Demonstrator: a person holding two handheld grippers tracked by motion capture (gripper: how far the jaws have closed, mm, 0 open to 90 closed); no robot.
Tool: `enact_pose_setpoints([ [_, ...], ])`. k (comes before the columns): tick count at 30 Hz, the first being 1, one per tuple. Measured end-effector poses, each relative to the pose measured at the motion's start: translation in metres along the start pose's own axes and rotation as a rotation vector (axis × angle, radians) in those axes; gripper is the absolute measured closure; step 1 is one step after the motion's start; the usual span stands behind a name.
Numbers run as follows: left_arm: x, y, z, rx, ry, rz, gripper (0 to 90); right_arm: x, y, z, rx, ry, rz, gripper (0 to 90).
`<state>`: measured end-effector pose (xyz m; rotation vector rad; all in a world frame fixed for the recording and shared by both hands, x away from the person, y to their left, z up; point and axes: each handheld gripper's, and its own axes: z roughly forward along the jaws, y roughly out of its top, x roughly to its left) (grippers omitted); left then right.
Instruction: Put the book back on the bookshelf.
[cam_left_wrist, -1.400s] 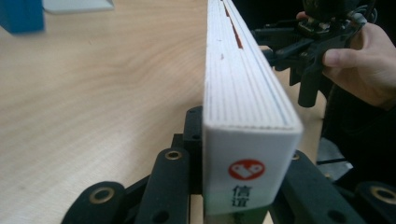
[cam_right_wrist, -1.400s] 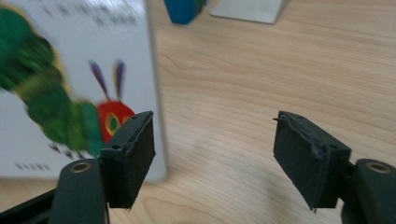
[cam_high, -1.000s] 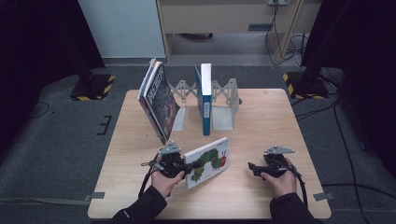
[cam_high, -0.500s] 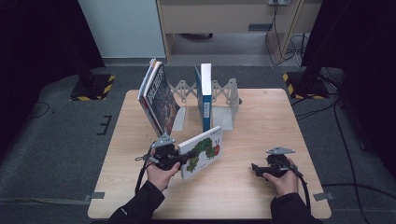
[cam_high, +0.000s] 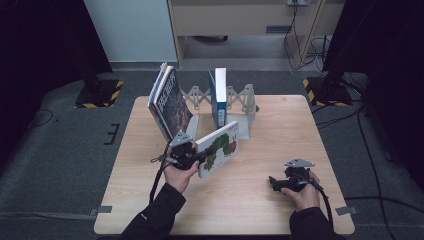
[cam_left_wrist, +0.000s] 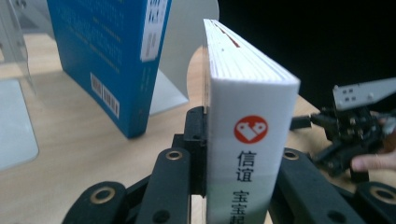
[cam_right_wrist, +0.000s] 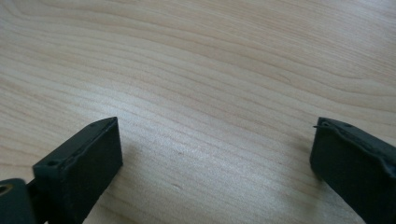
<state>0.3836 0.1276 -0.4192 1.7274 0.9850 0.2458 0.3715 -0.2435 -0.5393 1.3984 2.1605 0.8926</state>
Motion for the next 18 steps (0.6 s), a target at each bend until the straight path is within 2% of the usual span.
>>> enact_pose_setpoints([
  [5,-0.001,0.008,0.010,-0.033,0.005,-0.022,75.1,0.000,0.000,0.000,0.001,0.001,0.000,1.1],
  [10,-0.002,0.012,0.019,-0.052,0.019,-0.032,75.2,0.000,0.000,0.000,0.000,0.000,0.001,1.0],
  [15,0.001,0.017,0.028,-0.051,0.031,-0.041,75.1,0.000,0.000,0.000,0.002,-0.003,0.005,0.9],
  [18,0.002,0.021,0.032,-0.069,0.035,-0.048,75.1,0.001,0.000,0.000,0.002,-0.004,0.006,0.9],
])
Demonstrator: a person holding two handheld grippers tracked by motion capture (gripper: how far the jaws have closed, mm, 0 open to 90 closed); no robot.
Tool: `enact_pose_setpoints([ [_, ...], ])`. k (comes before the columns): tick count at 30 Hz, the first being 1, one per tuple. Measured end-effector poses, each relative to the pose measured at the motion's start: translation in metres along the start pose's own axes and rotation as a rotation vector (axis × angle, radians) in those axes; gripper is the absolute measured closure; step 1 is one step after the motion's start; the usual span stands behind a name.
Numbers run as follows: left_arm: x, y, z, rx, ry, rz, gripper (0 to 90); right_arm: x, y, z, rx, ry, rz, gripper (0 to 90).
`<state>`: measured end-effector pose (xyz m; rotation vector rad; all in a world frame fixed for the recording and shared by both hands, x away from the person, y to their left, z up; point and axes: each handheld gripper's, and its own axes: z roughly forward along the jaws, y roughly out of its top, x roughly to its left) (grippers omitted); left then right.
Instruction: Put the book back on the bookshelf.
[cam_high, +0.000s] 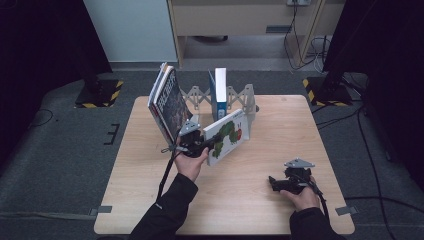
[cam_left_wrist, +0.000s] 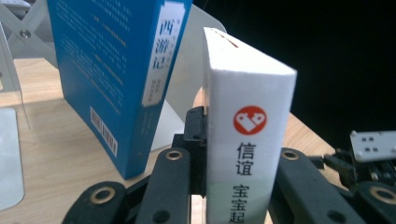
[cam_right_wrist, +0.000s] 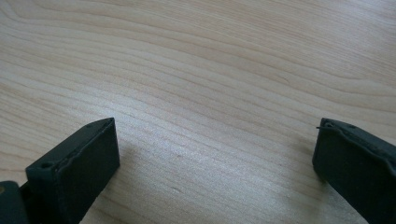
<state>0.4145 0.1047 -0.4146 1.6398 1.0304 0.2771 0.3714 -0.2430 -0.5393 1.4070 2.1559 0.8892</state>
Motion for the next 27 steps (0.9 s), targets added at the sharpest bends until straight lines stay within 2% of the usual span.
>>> enact_pose_setpoints([
  [2,0.000,0.003,0.004,-0.009,0.008,-0.002,75.1,0.000,0.000,0.000,0.000,-0.001,0.000,0.9],
  [6,-0.004,0.010,0.013,-0.014,0.041,0.036,75.1,0.000,0.000,0.000,0.000,-0.001,0.000,0.8],
  [9,-0.006,0.012,0.020,-0.017,0.048,0.042,75.1,0.000,0.000,0.000,0.000,-0.002,0.003,0.8],
  [19,-0.011,0.012,0.043,-0.020,0.085,0.043,75.1,0.000,0.000,0.000,0.000,-0.003,0.002,0.8],
  [27,-0.012,0.010,0.054,-0.033,0.103,0.031,75.1,0.000,0.000,0.000,0.000,-0.003,0.003,0.8],
])
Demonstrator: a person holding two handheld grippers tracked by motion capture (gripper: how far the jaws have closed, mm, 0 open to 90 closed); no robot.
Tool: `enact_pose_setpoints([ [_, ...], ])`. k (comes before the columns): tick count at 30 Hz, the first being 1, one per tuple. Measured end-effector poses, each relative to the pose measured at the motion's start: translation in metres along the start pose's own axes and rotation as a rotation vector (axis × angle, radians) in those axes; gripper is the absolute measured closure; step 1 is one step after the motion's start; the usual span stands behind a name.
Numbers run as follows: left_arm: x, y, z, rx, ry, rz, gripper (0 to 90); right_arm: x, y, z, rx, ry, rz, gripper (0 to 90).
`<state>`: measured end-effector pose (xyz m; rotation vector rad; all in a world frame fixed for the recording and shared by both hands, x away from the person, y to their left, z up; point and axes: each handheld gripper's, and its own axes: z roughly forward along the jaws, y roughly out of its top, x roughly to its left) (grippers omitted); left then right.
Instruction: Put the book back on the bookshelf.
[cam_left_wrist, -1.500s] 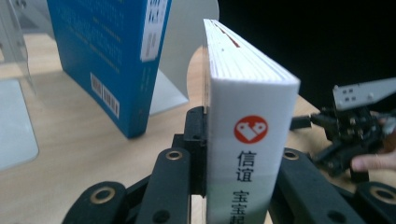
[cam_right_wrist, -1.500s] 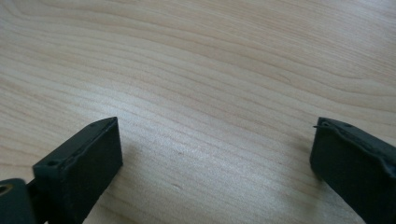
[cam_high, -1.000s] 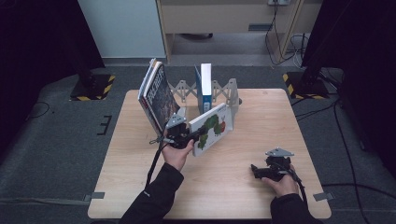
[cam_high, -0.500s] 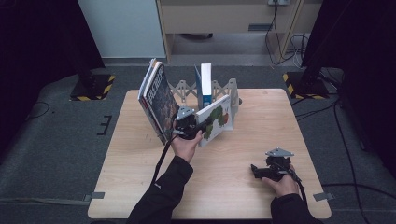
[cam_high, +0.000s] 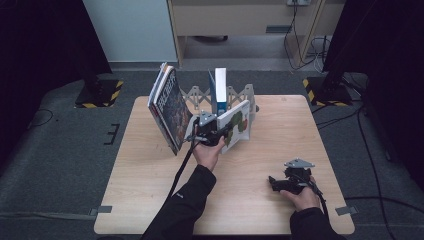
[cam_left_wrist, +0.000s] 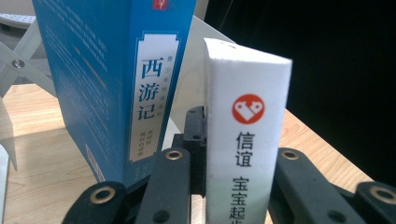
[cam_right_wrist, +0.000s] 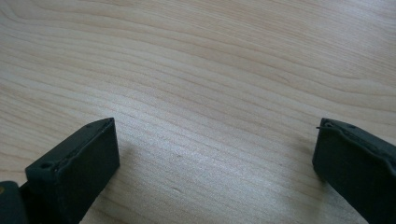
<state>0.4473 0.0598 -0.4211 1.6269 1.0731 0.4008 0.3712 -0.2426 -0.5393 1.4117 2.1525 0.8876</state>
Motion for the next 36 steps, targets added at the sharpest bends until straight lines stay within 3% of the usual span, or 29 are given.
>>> enact_pose_setpoints([
  [10,-0.005,-0.008,0.015,0.005,0.040,0.025,75.1,0.000,0.000,0.000,0.000,0.000,0.001,0.8],
  [14,-0.007,-0.014,0.023,0.014,0.045,0.016,75.1,0.000,0.000,0.000,0.000,0.000,0.001,0.8],
  [19,-0.008,-0.018,0.029,0.019,0.072,0.048,75.0,0.000,0.000,0.000,0.000,0.000,0.001,0.8],
  [26,-0.009,-0.024,0.036,0.029,0.083,0.057,75.0,0.000,0.000,0.000,0.000,0.000,0.001,0.8],
  [32,-0.007,-0.032,0.034,0.018,0.078,0.046,74.8,0.000,0.000,0.000,0.000,-0.001,0.001,0.8],
  [36,-0.009,-0.039,0.030,0.025,0.071,0.061,74.5,0.000,0.000,0.000,0.000,-0.002,0.002,0.8],
])
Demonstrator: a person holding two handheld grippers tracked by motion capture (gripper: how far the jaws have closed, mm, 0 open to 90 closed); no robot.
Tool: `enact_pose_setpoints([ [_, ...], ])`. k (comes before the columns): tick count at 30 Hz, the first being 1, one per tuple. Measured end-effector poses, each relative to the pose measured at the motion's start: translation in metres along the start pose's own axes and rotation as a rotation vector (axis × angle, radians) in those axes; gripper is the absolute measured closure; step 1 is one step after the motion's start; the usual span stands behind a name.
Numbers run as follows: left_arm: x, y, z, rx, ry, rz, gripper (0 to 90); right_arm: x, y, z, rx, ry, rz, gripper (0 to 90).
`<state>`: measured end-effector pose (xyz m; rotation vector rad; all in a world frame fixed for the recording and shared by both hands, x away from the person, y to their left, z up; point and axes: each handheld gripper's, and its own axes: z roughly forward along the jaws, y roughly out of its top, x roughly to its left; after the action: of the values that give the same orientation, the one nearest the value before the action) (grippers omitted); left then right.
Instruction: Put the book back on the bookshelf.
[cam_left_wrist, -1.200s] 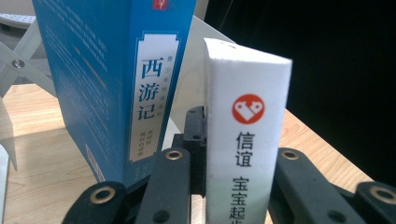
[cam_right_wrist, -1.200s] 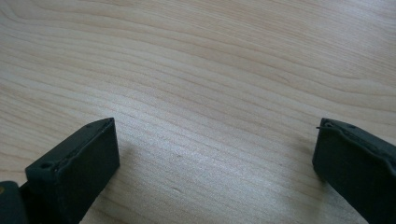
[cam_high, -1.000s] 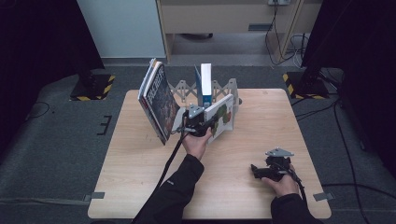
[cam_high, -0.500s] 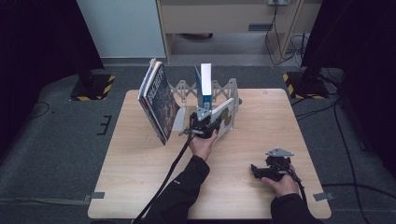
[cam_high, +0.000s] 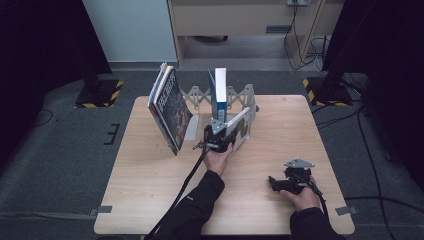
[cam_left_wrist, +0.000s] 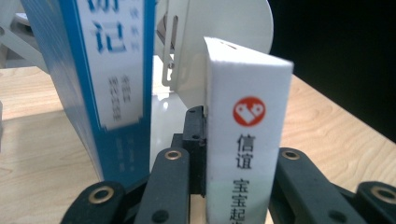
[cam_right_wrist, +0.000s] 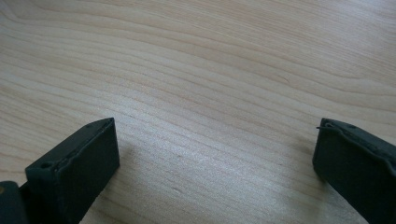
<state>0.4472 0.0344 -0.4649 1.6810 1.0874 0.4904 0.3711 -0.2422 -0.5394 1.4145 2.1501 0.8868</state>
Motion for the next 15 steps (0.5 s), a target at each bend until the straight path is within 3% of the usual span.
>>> enact_pose_setpoints([
  [7,-0.002,-0.018,-0.007,0.023,0.005,0.006,74.3,0.000,0.000,0.000,0.000,-0.003,0.001,0.8],
  [15,0.000,-0.035,-0.009,0.053,0.005,-0.019,74.3,0.001,0.000,0.000,-0.001,-0.004,0.002,0.8],
])
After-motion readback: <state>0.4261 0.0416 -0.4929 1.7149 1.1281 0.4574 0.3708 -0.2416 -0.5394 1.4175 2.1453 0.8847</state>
